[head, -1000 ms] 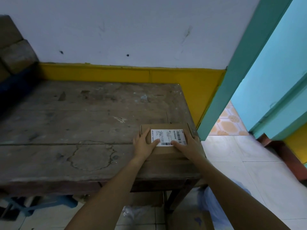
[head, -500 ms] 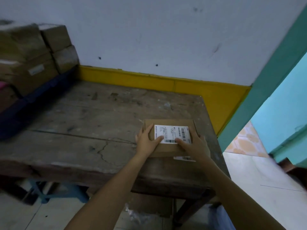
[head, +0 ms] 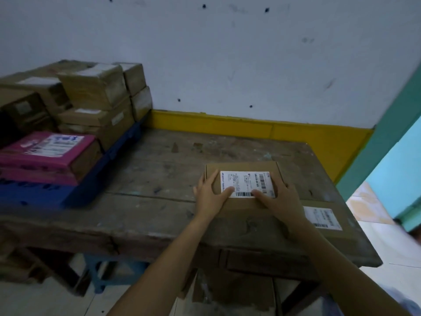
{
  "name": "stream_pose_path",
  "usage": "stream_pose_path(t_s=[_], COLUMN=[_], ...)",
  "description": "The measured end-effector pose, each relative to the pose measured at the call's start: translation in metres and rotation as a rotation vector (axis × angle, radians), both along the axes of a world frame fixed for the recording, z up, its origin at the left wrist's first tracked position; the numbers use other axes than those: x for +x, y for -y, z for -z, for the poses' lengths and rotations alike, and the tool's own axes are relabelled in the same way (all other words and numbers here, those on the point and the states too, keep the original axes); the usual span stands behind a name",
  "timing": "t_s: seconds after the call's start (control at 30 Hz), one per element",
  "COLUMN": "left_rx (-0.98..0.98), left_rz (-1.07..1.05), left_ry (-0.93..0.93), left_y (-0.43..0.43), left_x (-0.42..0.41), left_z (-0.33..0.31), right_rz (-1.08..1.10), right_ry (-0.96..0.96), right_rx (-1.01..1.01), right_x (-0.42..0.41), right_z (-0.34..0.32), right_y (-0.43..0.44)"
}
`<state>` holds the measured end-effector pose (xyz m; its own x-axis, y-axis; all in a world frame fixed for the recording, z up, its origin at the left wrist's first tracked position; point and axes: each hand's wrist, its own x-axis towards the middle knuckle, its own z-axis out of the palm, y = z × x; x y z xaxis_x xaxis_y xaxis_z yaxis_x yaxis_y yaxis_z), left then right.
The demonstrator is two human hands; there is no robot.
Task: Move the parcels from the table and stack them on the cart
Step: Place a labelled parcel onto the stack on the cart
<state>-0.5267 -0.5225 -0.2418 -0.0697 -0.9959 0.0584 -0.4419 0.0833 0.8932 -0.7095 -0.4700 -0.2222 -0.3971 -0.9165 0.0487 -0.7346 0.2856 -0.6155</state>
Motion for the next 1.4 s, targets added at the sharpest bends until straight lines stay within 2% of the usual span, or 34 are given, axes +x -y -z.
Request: stream_pose_path(t_s=[0.3,0.6,0.77,0.9,1.1,1.17,1.3,1.4], left_rx=[-0.105,-0.144,-0.16,-0.18,-0.099,-0.072,-0.036,0.016], left_rz=[-0.126,-0.17,-0.187,-0.156,-0.022,-0.003,0.088,0.131], left_ry=[0.071,0.185,0.199,0.304,0.399,0.419,0.628,0.718], left_y=[0.065,0.11,0.13,0.151,0.177,0.184,0.192,0.194], left_x=[0.087,0.215,0.301,0.37,0.461,0.475,0.478,0.473], left_z=[-0.048,-0.087,-0.094,-0.1,-0.103,-0.104,-0.101,-0.096], right_rz=[-0.09,-0.251,-0.242,-0.196,-0.194,-0.179,-0.127,-0.096], right_ry=[0.077,0.028,0.03,0.078,0.117,0.122,0.153,0.126], right_rx=[-0.074,-0.096,-0.1,-0.113,-0.082,-0.057,-0.023,-0.008], right_x=[0.085,0.201,0.285,0.358,0.447,0.465,0.48,0.483], right_z=[-0.048,-0.065,-0.063,-0.061,-0.061,-0.061,-0.057,-0.055], right_y=[0.081,0.134,0.156,0.167,0.18,0.183,0.186,0.187])
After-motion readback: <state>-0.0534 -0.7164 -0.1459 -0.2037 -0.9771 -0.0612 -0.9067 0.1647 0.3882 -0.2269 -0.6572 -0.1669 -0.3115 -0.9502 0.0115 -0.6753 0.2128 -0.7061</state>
